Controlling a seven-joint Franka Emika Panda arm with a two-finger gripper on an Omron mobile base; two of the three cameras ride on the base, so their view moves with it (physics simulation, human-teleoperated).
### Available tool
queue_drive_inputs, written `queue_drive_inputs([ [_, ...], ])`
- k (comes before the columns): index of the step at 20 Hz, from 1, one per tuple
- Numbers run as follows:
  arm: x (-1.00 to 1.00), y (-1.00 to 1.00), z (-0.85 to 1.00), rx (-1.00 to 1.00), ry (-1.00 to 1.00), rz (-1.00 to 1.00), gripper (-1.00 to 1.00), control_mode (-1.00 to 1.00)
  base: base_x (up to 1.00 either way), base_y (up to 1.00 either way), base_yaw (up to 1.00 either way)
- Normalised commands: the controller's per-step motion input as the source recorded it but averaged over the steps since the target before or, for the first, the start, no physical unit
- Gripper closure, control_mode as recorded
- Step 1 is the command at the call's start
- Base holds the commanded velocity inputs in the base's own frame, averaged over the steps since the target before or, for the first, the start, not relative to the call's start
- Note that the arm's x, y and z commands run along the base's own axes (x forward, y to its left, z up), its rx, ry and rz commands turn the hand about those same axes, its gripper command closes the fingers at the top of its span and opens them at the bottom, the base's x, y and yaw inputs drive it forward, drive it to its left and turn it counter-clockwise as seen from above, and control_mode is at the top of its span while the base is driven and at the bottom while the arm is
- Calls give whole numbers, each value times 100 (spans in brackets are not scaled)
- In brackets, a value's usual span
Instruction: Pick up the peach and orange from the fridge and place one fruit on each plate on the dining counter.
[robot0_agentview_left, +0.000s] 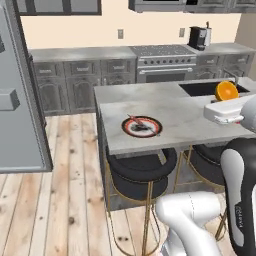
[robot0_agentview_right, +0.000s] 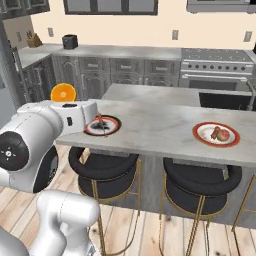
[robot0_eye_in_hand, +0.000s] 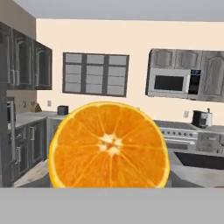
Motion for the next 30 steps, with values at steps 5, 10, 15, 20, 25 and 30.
queue_drive_inputs([
  [5,0,0,0,0,0,0,100,100,84,44,-9],
  [10,0,0,0,0,0,0,100,100,86,49,4],
  [15,0,0,0,0,0,0,100,100,100,31,14],
  [20,100,33,-45,0,82,10,100,-100,0,0,0],
  [25,100,21,-76,0,76,14,100,-100,0,0,0],
  [30,92,0,-80,0,54,13,100,-100,0,0,0],
])
